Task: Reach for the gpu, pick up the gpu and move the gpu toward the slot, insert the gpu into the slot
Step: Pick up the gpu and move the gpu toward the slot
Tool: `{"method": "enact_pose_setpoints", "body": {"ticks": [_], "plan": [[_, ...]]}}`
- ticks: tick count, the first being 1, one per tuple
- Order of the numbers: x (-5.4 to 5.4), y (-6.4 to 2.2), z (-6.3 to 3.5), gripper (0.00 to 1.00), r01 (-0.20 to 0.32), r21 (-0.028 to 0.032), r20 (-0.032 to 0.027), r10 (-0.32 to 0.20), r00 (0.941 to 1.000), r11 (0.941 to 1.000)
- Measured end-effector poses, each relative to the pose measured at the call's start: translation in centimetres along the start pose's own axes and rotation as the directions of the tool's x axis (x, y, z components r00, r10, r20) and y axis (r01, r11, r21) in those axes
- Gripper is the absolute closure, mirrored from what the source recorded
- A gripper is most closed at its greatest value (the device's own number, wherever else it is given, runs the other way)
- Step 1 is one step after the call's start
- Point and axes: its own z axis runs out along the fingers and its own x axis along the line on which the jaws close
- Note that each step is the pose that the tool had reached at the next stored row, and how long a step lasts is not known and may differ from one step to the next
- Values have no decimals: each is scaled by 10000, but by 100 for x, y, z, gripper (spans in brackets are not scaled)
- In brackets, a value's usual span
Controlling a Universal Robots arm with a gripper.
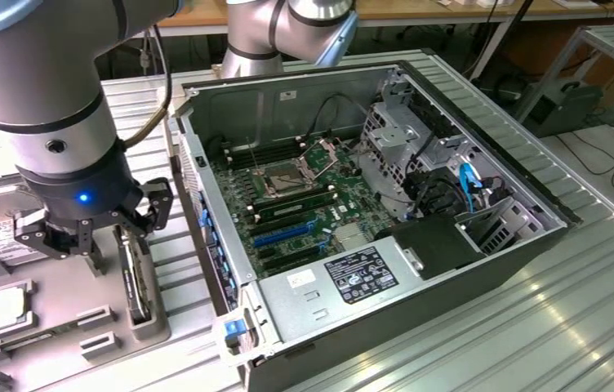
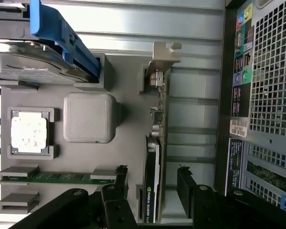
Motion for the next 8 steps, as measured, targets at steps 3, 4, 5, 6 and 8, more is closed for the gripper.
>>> {"method": "enact_pose_setpoints", "body": {"ticks": [3,4,5,6,8], "plan": [[0,4,52,46,3,31,-1,-3,10000,10000],[1,5,70,46,2,32,-2,-2,10000,10000],[1,7,88,46,1,33,-1,-1,10000,10000],[1,8,106,46,1,32,-1,-1,10000,10000],[2,11,142,46,1,31,0,-1,10000,10000]]}}
